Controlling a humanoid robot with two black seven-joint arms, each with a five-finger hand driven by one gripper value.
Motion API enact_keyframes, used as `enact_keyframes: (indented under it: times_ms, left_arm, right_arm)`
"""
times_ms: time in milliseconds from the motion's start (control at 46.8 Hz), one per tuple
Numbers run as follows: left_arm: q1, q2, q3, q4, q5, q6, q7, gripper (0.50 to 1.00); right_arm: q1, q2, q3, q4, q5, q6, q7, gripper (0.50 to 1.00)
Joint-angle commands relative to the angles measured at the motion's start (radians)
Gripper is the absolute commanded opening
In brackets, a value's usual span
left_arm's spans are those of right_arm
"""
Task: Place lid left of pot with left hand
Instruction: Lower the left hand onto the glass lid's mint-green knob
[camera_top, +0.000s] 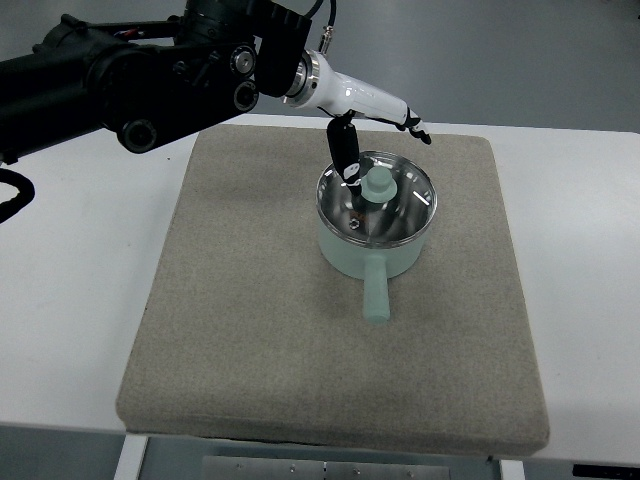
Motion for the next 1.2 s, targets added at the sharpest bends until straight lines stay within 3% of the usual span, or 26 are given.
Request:
enact_keyframes:
  times_ms: [0, 235, 385, 492, 727, 941, 1176]
  left_arm:
    - [0.006, -0.031, -0.006, 0.029, 0.064, 0.004, 0.0, 0.988]
    - [0.007, -0.05, -0.004, 0.051, 0.091, 0.004, 0.0, 0.969]
    - [0.009, -0.05, -0.001, 0.051, 0.094, 0.002, -0.001, 0.898]
    - [0.009, -0.05, -0.001, 0.046, 0.105, 0.002, -0.001, 0.887]
    - [0.007, -0.05, -0.001, 0.039, 0.139, -0.007, -0.001, 0.786]
    - [0.01, -0.05, 0.0, 0.026, 0.142, -0.01, -0.001, 0.748]
    - [0.014, -0.048, -0.001, 0.025, 0.162, -0.01, -0.001, 0.746]
  right_arm:
    - [0.0, 0.0, 0.0, 0.0, 0.0, 0.0, 0.0, 0.924]
    - [0.0, 0.0, 0.0, 0.0, 0.0, 0.0, 0.001, 0.924]
    - [0.0, 0.0, 0.0, 0.0, 0.0, 0.0, 0.0, 0.924]
    - [0.0, 0.0, 0.0, 0.0, 0.0, 0.0, 0.001, 0.924]
    - [0.0, 0.0, 0.0, 0.0, 0.0, 0.0, 0.0, 0.924]
    - [0.0, 0.0, 0.0, 0.0, 0.0, 0.0, 0.0, 0.924]
    - [0.0, 0.0, 0.0, 0.0, 0.0, 0.0, 0.0, 0.924]
